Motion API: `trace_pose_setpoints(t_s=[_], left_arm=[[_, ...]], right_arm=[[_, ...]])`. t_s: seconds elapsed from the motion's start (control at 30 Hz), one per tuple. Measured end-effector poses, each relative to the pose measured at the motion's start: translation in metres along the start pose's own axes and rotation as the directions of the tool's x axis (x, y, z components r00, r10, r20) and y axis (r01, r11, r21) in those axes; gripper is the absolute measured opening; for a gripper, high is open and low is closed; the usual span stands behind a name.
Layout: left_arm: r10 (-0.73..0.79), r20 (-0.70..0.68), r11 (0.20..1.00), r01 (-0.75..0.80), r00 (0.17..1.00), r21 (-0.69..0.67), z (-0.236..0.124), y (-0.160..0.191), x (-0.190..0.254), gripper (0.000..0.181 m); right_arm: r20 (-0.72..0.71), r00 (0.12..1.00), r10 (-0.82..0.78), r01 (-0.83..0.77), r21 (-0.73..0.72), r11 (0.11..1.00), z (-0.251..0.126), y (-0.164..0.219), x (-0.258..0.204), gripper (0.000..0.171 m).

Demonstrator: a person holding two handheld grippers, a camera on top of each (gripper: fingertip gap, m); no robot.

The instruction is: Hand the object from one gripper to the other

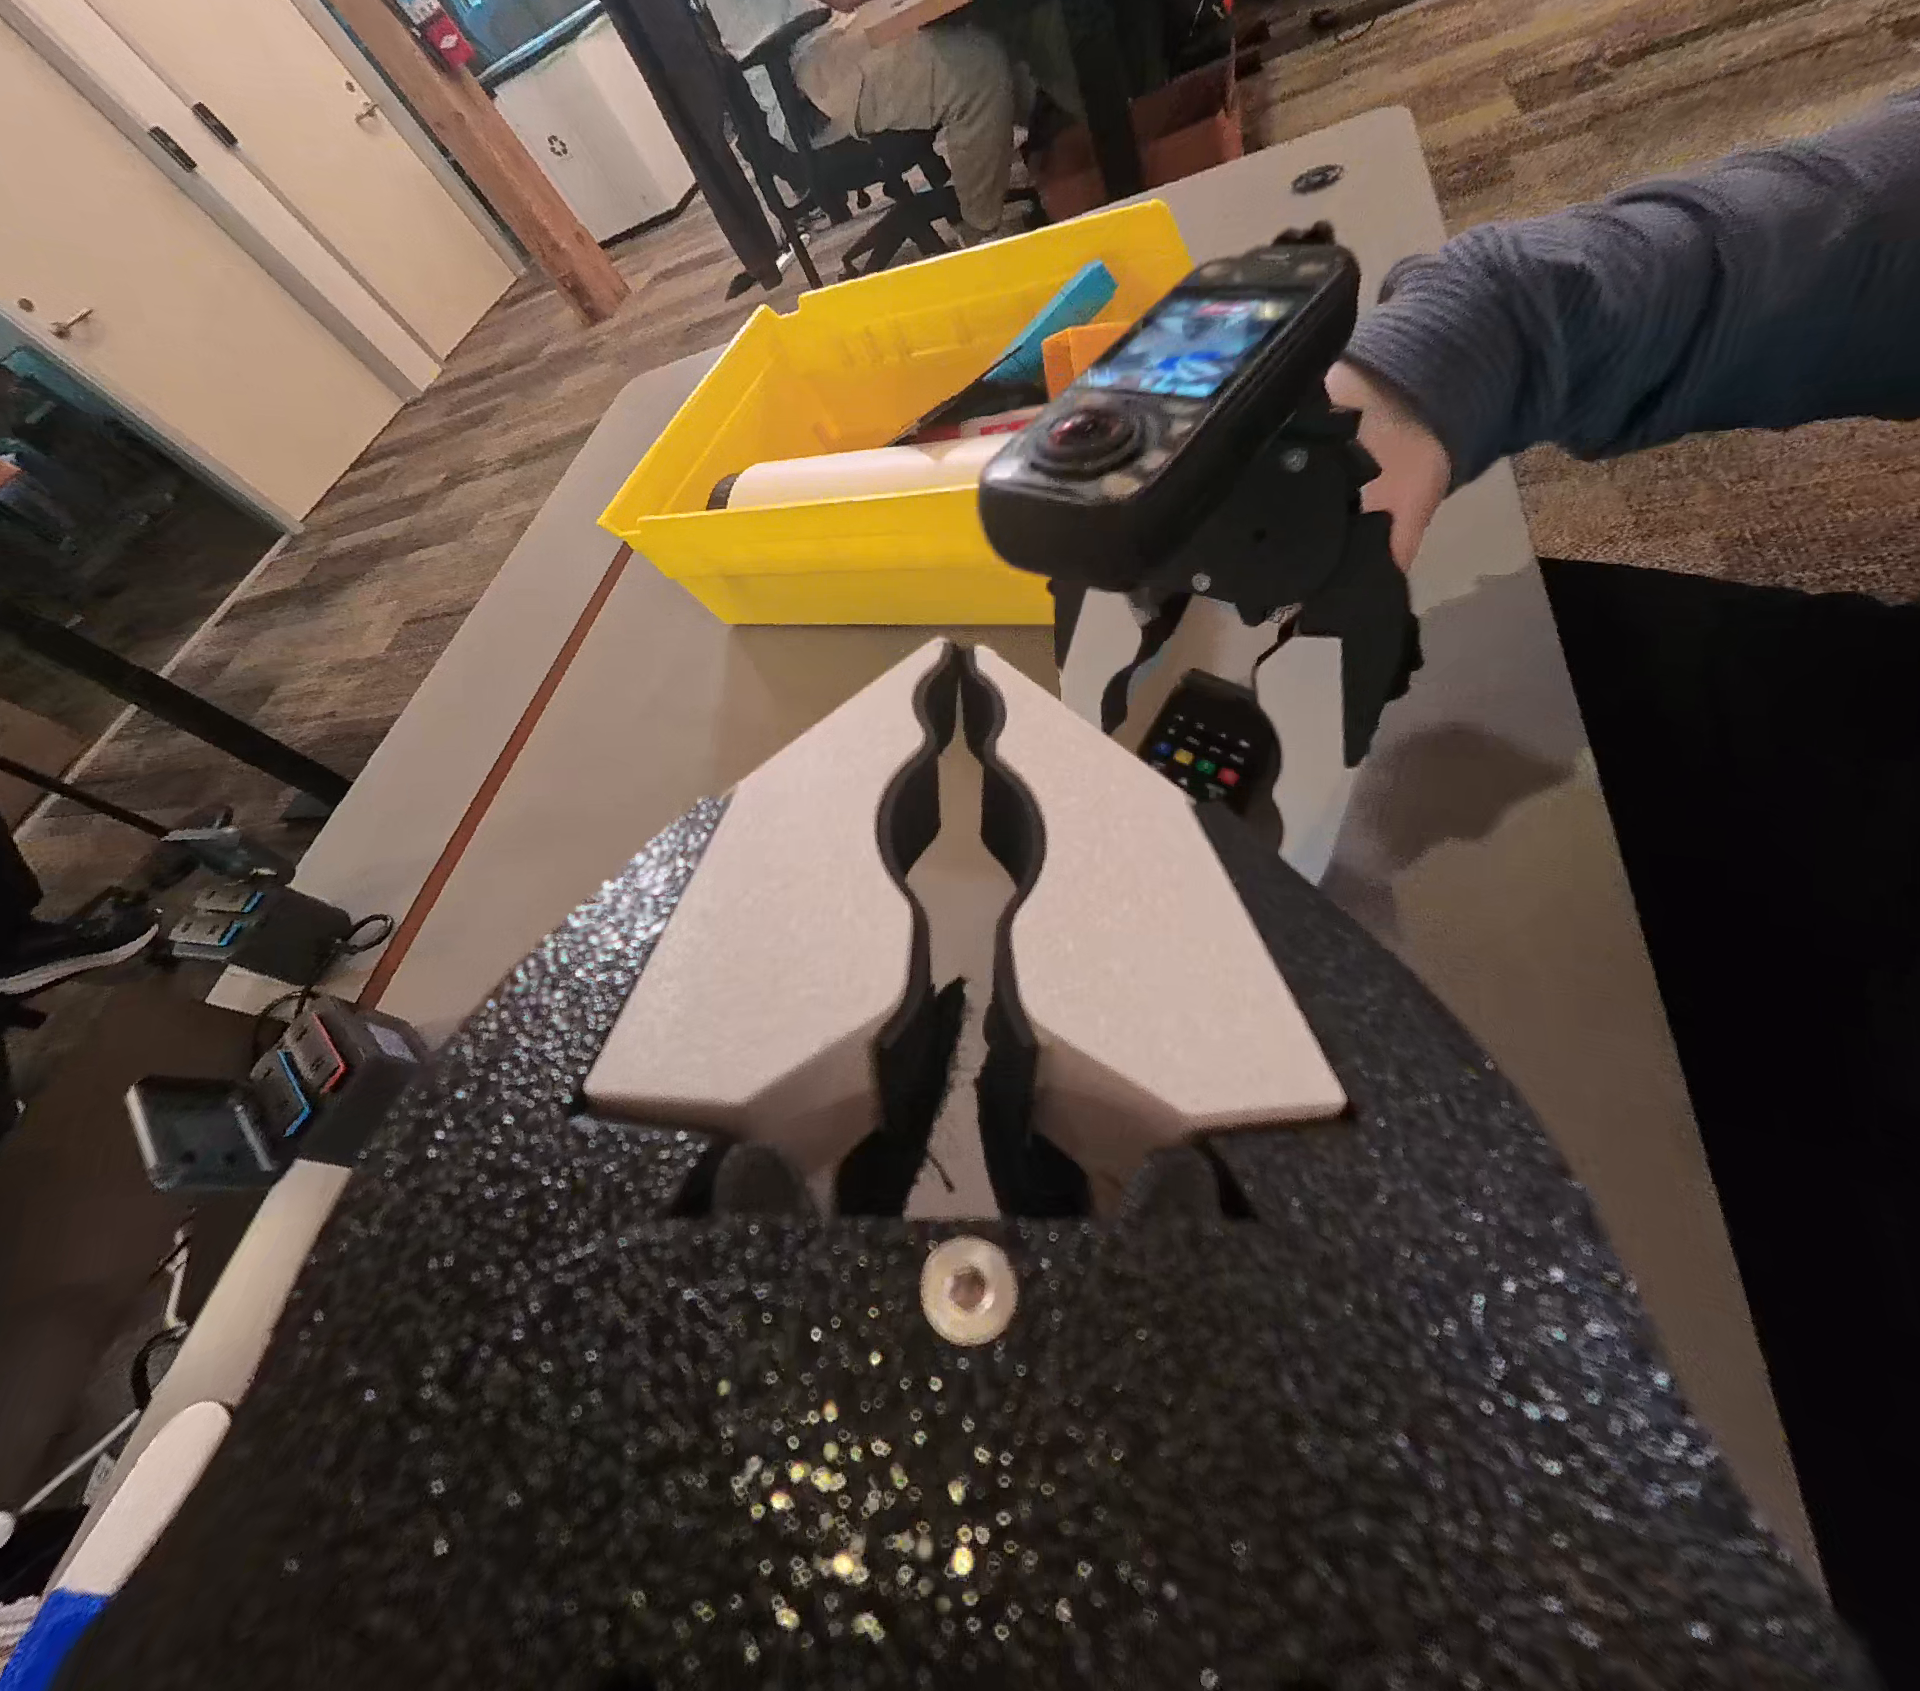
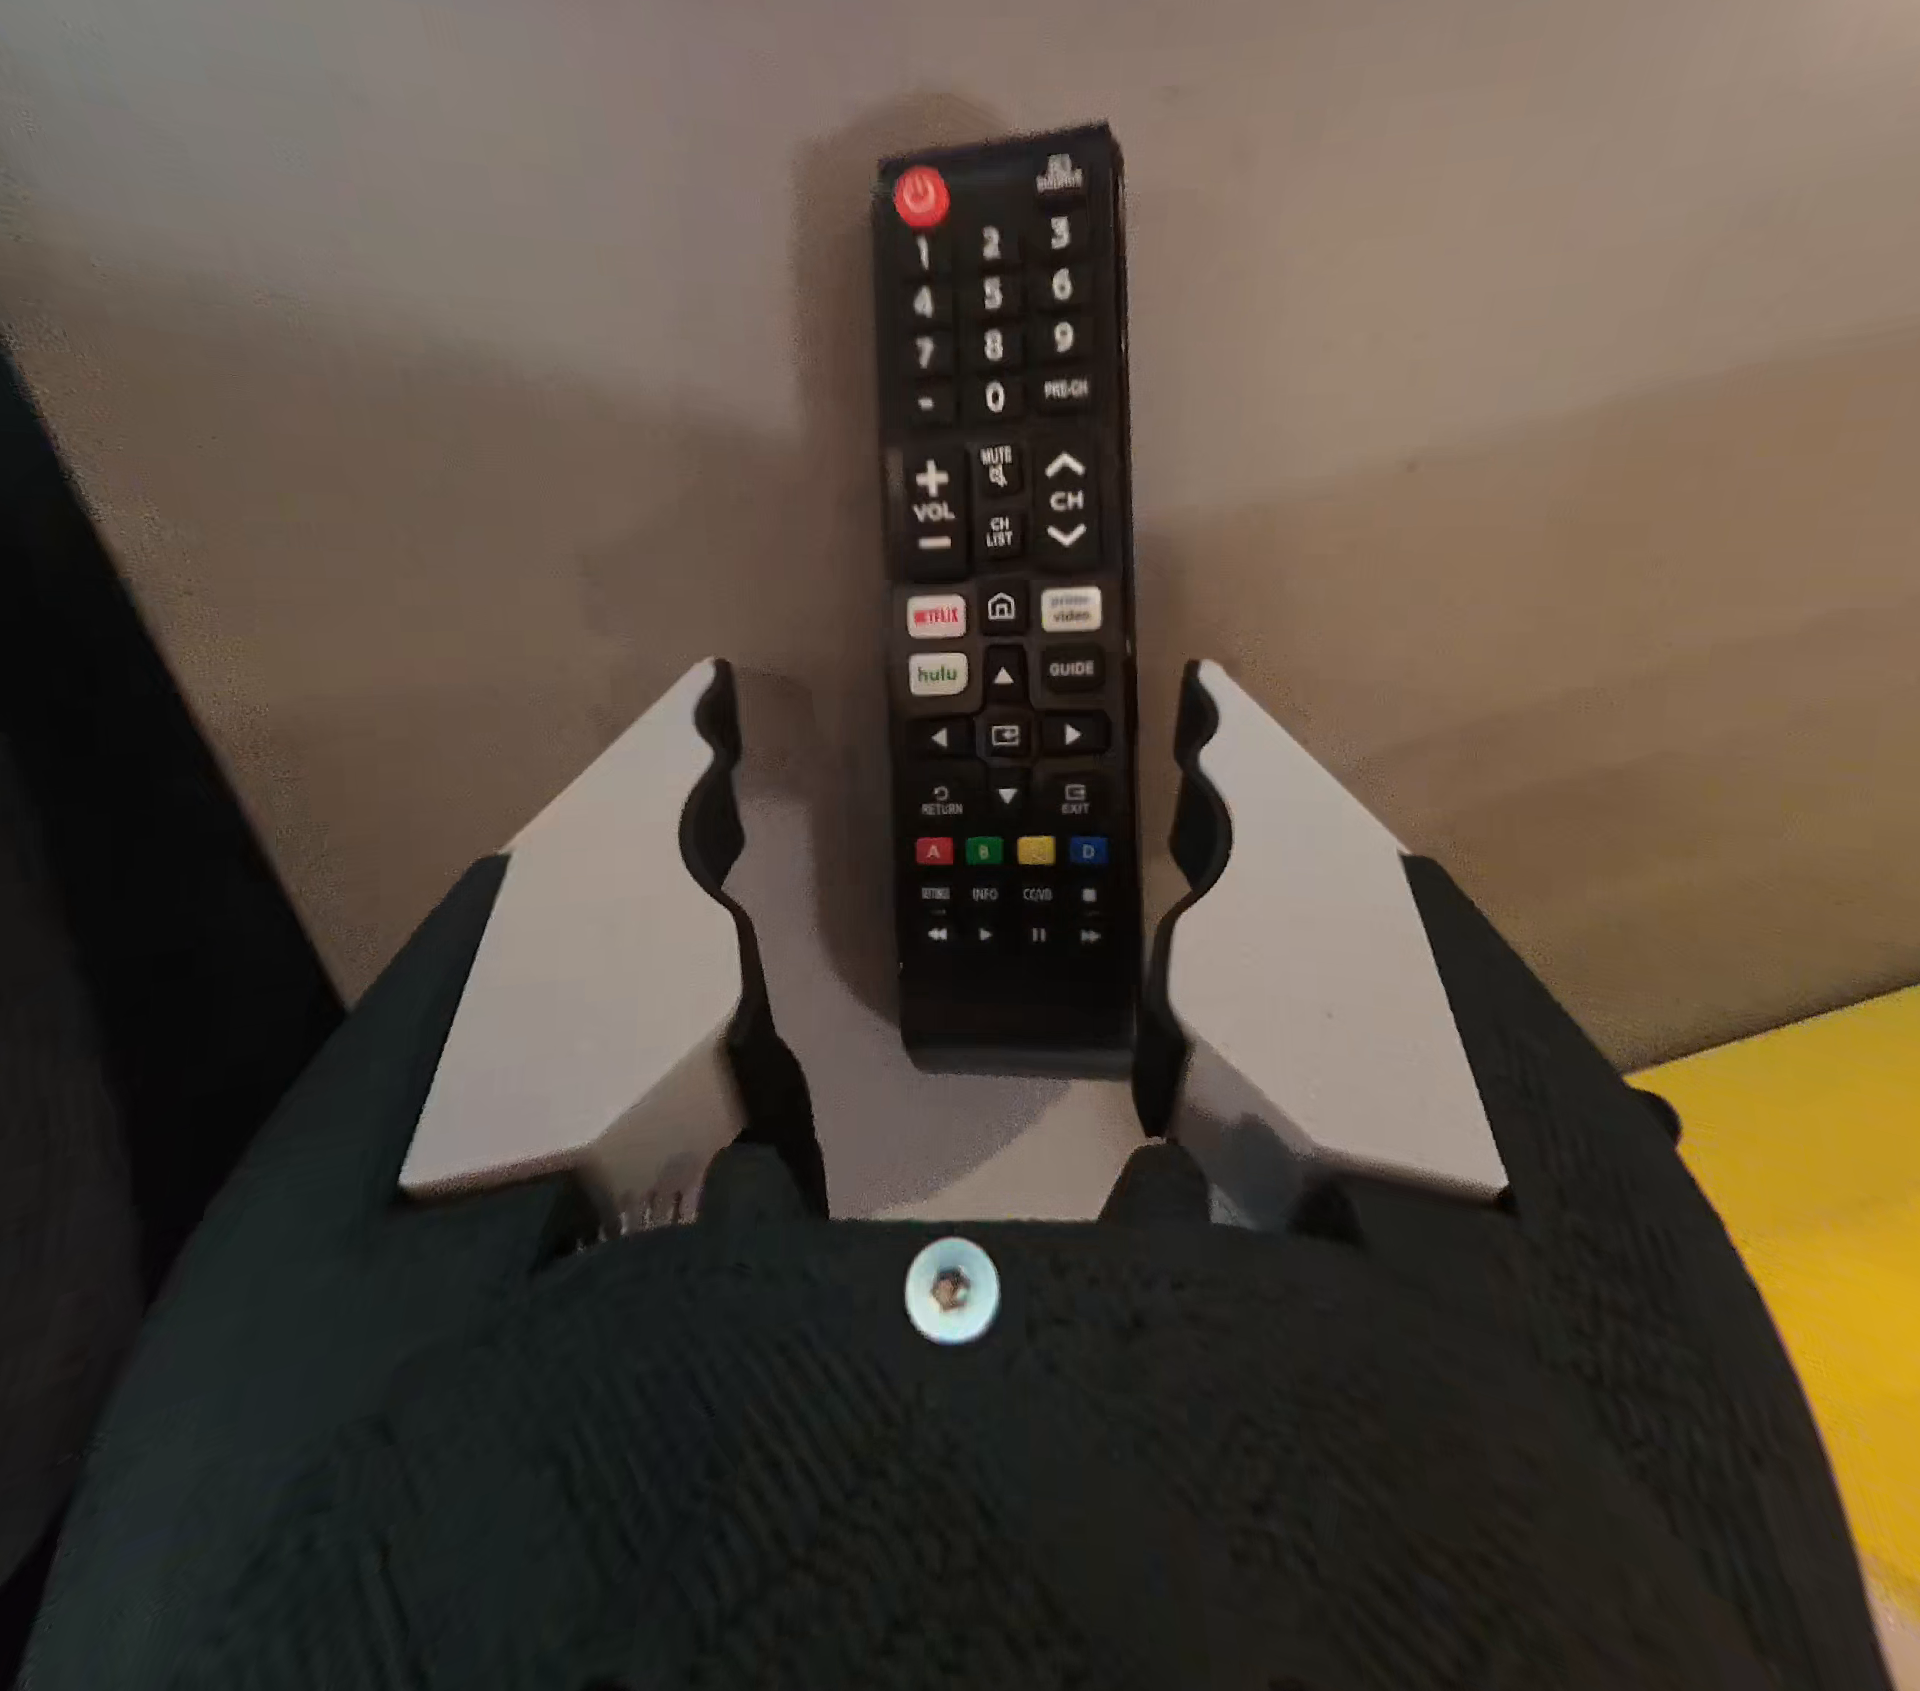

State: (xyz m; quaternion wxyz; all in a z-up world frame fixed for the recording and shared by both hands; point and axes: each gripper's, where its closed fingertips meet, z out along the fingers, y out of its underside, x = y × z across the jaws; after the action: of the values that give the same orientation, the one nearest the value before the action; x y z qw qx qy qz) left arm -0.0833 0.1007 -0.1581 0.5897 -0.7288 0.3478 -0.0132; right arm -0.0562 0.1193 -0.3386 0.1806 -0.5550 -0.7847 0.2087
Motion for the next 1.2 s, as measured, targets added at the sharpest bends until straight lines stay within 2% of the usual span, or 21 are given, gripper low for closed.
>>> trace_pose_setpoints(t_s=[0.03, 0.13, 0.17, 0.23, 0.3, 0.37, 0.4, 0.43, 0.5, 0.57, 0.63, 0.73, 0.8, 0.83, 0.9, 0.97, 1.0, 1.07, 1.1, 1.13, 1.2], left_arm=[[-0.002, -0.005, 1.0, 0.002, 1.0, -0.012, 0.002, 0.002, 0.001, 0.0], [-0.02, -0.028, 0.998, 0.018, 0.999, -0.067, 0.009, 0.013, 0.005, 0.0], [-0.023, -0.028, 0.996, 0.02, 0.999, -0.088, 0.011, 0.018, 0.005, 0.007], [-0.044, 0.002, 0.988, 0.043, 0.999, -0.148, 0.015, 0.029, 0.001, 0.027], [-0.132, 0.045, 0.964, 0.139, 0.99, -0.225, 0.019, 0.045, -0.006, 0.047], [-0.259, -0.002, 0.929, 0.249, 0.966, -0.272, 0.023, 0.058, 0.001, 0.068], [-0.325, -0.007, 0.91, 0.31, 0.946, -0.276, 0.024, 0.061, 0.001, 0.09], [-0.387, -0.019, 0.887, 0.367, 0.922, -0.28, 0.026, 0.064, 0.002, 0.105], [-0.481, -0.069, 0.852, 0.448, 0.874, -0.272, 0.027, 0.067, 0.006, 0.115], [-0.569, -0.145, 0.813, 0.527, 0.81, -0.247, 0.027, 0.064, 0.011, 0.116], [-0.635, -0.241, 0.773, 0.608, 0.734, -0.182, 0.023, 0.049, 0.012, 0.092], [-0.695, -0.37, 0.699, 0.699, 0.616, -0.148, 0.016, 0.034, 0.015, 0.058], [-0.672, -0.415, 0.715, 0.683, 0.614, -0.149, 0.014, 0.034, 0.021, 0.042], [-0.634, -0.45, 0.739, 0.663, 0.628, -0.116, 0.012, 0.028, 0.024, 0.03], [-0.529, -0.431, 0.816, 0.577, 0.731, -0.024, 0.011, 0.021, 0.022, 0.027], [-0.397, -0.38, 0.886, 0.457, 0.836, 0.08, 0.009, 0.01, 0.019, 0.023], [-0.341, -0.332, 0.911, 0.396, 0.88, 0.115, 0.008, 0.005, 0.015, 0.023], [-0.178, -0.13, 0.969, 0.197, 0.975, 0.15, 0.008, 0.001, 0.001, 0.022], [-0.063, -0.039, 0.986, 0.068, 0.997, 0.152, 0.005, -0.001, -0.003, 0.021], [0.064, 0.038, 0.986, -0.069, 0.997, 0.152, 0.002, -0.006, -0.004, 0.021], [0.317, 0.212, 0.933, -0.344, 0.925, 0.108, -0.004, -0.015, -0.008, 0.021]], right_arm=[[-0.012, 1.0, -0.001, 0.001, -0.014, 1.0, 0.003, 0.003, 0.003, 0.078], [-0.025, 0.999, -0.043, 0.044, 0.019, 0.999, 0.004, 0.001, 0.006, 0.061], [-0.039, 0.997, -0.066, 0.067, 0.03, 0.997, 0.004, -0.001, 0.006, 0.056], [-0.1, 0.984, -0.148, 0.152, 0.043, 0.987, 0.004, -0.006, 0.01, 0.046], [-0.211, 0.949, -0.235, 0.252, 0.061, 0.966, -0.002, -0.016, 0.018, 0.046], [-0.293, 0.917, -0.272, 0.32, 0.131, 0.938, -0.016, -0.034, 0.021, 0.046], [-0.35, 0.89, -0.293, 0.366, 0.165, 0.916, -0.026, -0.044, 0.023, 0.046], [-0.409, 0.854, -0.322, 0.426, 0.193, 0.884, -0.037, -0.054, 0.025, 0.046], [-0.506, 0.778, -0.373, 0.535, 0.22, 0.816, -0.058, -0.068, 0.024, 0.046], [-0.61, 0.671, -0.421, 0.646, 0.203, 0.736, -0.078, -0.078, 0.023, 0.046], [-0.721, 0.476, -0.503, 0.782, 0.085, 0.617, -0.091, -0.084, 0.02, 0.046], [-0.827, 0.21, -0.521, 0.872, -0.082, 0.482, -0.112, -0.095, 0.016, 0.046], [-0.861, 0.047, -0.507, 0.899, -0.185, 0.398, -0.123, -0.101, 0.009, 0.045], [-0.859, 0.007, -0.511, 0.902, -0.216, 0.375, -0.125, -0.102, 0.006, 0.045], [-0.867, -0.047, -0.496, 0.898, -0.254, 0.358, -0.131, -0.104, 0.006, 0.046], [-0.887, 0.0, -0.461, 0.909, -0.192, 0.37, -0.138, -0.106, 0.006, 0.047], [-0.892, 0.067, -0.447, 0.918, -0.121, 0.379, -0.142, -0.106, 0.004, 0.047], [-0.893, 0.287, -0.346, 0.895, 0.122, 0.429, -0.159, -0.109, 0.002, 0.061], [-0.866, 0.415, -0.28, 0.851, 0.26, 0.456, -0.17, -0.111, 0.003, 0.068], [-0.813, 0.541, -0.216, 0.785, 0.396, 0.477, -0.18, -0.113, 0.006, 0.075], [-0.631, 0.773, -0.062, 0.568, 0.645, 0.511, -0.198, -0.115, 0.017, 0.08]])
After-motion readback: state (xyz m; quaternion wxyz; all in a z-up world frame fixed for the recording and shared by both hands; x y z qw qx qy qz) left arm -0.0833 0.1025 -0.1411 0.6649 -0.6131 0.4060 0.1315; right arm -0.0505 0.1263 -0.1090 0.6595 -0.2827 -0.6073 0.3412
